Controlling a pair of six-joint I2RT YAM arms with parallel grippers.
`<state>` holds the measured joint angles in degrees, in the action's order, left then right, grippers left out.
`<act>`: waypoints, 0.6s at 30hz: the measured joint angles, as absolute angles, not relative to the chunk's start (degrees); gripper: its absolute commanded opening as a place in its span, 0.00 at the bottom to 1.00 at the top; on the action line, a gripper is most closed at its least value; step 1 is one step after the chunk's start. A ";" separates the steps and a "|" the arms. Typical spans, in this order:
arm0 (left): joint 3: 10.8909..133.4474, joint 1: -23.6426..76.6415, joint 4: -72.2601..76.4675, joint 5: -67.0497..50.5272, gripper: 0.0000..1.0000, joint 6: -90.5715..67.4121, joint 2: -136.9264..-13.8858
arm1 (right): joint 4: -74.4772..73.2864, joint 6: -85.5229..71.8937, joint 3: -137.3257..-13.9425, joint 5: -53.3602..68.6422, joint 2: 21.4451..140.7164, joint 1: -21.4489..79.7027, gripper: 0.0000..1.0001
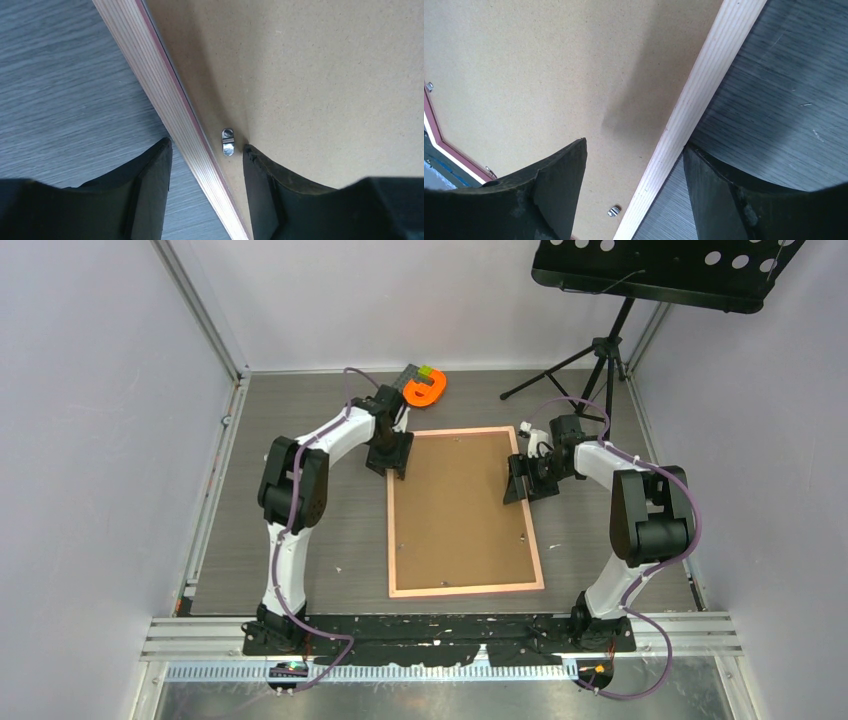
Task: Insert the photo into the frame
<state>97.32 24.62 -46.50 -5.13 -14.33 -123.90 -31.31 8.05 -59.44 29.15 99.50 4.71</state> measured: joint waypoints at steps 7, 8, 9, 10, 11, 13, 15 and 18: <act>99.44 24.56 -46.65 -4.86 0.44 -14.28 -125.21 | -31.27 8.08 -59.35 29.17 99.50 4.69 0.76; 99.46 24.56 -46.70 -4.71 0.43 -14.26 -125.21 | -31.27 8.08 -59.35 29.17 99.50 4.69 0.76; 99.46 24.56 -46.72 -4.60 0.43 -14.20 -125.21 | -31.27 8.08 -59.35 29.19 99.50 4.69 0.76; 99.46 24.56 -46.74 -4.54 0.42 -14.13 -125.21 | -31.27 8.08 -59.35 29.19 99.50 4.69 0.76; 99.46 24.56 -46.76 -4.49 0.41 -14.04 -125.21 | -31.27 8.10 -59.35 29.19 99.50 4.69 0.76; 99.46 24.56 -46.76 -4.47 0.39 -13.91 -125.21 | -31.27 8.10 -59.35 29.17 99.53 4.69 0.76; 99.44 24.56 -46.76 -4.49 0.36 -13.72 -125.21 | -31.27 8.10 -59.35 29.21 99.53 4.67 0.76; 99.13 24.49 -46.70 -4.36 0.34 -13.30 -125.01 | -31.29 8.10 -59.35 29.43 99.59 4.60 0.76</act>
<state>99.13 24.49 -46.70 -4.36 -13.30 -125.01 -31.29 8.10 -59.35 29.43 99.59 4.60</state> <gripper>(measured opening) 0.367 0.759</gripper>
